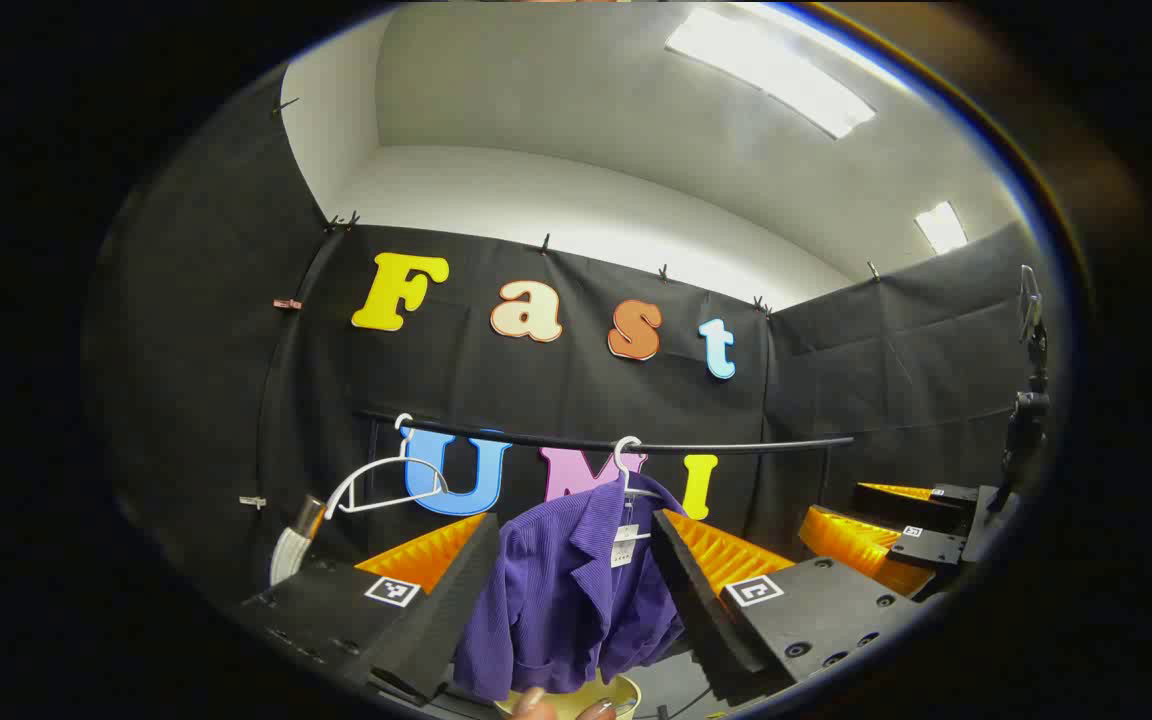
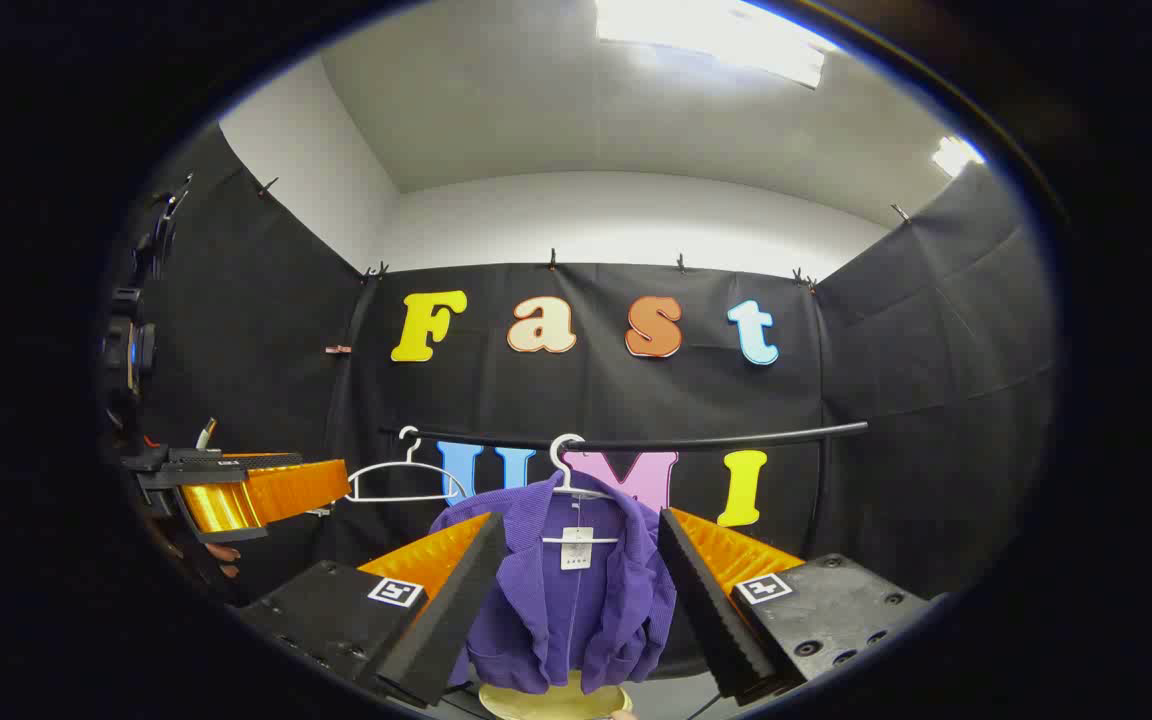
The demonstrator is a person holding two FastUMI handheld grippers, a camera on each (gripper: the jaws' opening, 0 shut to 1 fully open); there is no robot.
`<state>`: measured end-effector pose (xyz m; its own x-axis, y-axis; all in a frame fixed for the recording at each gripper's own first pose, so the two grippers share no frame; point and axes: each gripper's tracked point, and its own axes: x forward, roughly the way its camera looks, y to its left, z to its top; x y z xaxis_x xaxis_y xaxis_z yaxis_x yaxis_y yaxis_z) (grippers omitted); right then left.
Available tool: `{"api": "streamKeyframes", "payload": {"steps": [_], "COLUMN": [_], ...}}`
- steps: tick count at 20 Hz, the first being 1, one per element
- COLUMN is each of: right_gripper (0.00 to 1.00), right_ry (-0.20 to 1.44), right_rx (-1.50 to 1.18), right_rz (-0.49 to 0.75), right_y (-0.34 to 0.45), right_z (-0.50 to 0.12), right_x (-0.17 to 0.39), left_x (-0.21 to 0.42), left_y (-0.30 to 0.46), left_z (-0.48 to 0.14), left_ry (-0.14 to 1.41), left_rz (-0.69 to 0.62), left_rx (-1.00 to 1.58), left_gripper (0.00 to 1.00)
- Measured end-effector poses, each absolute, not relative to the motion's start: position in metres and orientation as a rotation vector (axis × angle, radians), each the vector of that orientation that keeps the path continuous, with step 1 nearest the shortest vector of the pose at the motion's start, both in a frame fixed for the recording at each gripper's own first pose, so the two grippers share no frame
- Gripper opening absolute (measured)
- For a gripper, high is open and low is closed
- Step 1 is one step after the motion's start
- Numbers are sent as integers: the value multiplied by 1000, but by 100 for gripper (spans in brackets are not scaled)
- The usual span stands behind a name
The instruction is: Grasp the clothes on the hanger with both hands and then place them into the laundry hamper below.
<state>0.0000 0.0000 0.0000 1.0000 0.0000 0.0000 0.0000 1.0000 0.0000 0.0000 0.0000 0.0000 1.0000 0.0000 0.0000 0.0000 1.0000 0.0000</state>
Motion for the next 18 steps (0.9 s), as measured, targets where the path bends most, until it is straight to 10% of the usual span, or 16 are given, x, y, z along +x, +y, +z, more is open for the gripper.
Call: {"api": "streamKeyframes", "payload": {"steps": [18], "right_gripper": [96], "right_ry": [1], "right_rx": [-5], "right_rz": [-23], "right_y": [-4], "right_z": [-2], "right_x": [-1], "left_x": [-2], "left_y": [-4], "left_z": [-1], "left_ry": [1], "left_rz": [-24], "left_rx": [12], "left_gripper": [95]}}
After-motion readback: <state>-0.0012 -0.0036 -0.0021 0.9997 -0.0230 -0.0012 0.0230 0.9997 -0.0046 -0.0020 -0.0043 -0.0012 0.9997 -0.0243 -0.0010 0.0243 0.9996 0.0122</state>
